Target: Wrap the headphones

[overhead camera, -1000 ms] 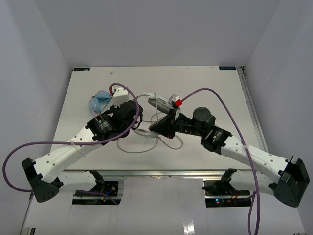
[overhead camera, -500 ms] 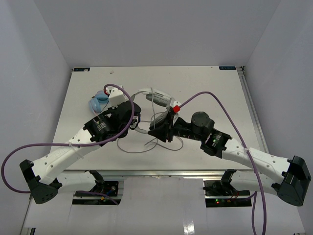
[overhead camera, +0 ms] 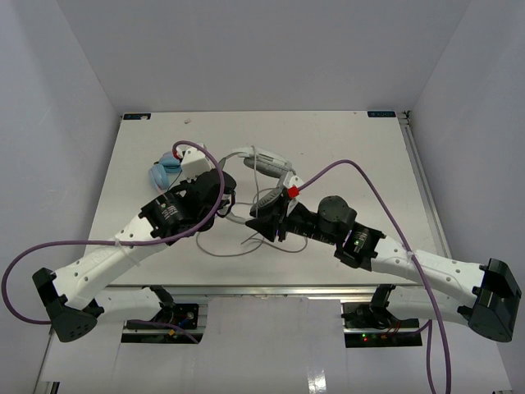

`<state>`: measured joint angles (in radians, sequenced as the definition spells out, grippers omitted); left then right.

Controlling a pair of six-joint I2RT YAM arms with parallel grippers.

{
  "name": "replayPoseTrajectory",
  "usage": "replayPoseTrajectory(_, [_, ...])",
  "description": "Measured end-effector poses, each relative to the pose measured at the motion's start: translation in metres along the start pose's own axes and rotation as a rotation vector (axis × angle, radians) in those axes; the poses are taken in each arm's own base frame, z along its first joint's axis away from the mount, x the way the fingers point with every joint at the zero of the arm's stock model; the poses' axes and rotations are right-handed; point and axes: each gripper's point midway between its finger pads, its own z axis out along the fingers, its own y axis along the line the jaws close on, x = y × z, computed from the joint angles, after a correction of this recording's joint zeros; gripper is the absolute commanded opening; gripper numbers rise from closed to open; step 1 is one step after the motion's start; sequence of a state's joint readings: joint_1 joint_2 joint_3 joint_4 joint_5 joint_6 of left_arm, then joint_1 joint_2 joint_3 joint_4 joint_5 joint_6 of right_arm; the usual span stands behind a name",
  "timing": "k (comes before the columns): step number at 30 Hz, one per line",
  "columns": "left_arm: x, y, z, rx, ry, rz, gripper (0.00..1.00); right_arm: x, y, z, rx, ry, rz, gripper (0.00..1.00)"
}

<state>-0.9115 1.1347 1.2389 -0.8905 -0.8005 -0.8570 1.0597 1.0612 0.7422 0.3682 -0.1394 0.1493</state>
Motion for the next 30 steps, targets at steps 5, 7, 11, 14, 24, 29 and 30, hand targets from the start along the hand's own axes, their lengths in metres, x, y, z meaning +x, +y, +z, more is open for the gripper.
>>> replayPoseTrajectory(5, [-0.004, 0.001, -0.001, -0.003, -0.008, 0.008, 0.00, 0.002, -0.002, 0.005, 0.005, -0.006, -0.008, 0.41])
replayPoseTrajectory(7, [-0.006, 0.001, -0.002, -0.005, -0.014, 0.013, 0.00, 0.001, -0.002, 0.006, 0.002, -0.014, -0.013, 0.41])
replayPoseTrajectory(11, [-0.010, 0.002, -0.002, -0.012, -0.027, 0.023, 0.00, -0.004, -0.001, 0.007, -0.008, -0.029, -0.035, 0.41])
replayPoseTrajectory(14, [-0.011, 0.002, -0.001, -0.020, -0.034, 0.028, 0.00, -0.006, -0.001, 0.007, -0.008, -0.030, -0.049, 0.41])
replayPoseTrajectory(24, [-0.017, 0.000, 0.004, -0.035, -0.071, 0.023, 0.00, -0.012, 0.003, 0.013, -0.039, -0.023, -0.079, 0.41])
replayPoseTrajectory(29, [-0.018, 0.001, 0.003, -0.038, -0.073, 0.041, 0.00, -0.010, 0.010, 0.017, -0.091, -0.024, -0.088, 0.41])
replayPoseTrajectory(30, [-0.019, 0.001, 0.003, -0.038, -0.073, 0.045, 0.00, -0.010, 0.011, 0.018, -0.097, -0.023, -0.088, 0.41])
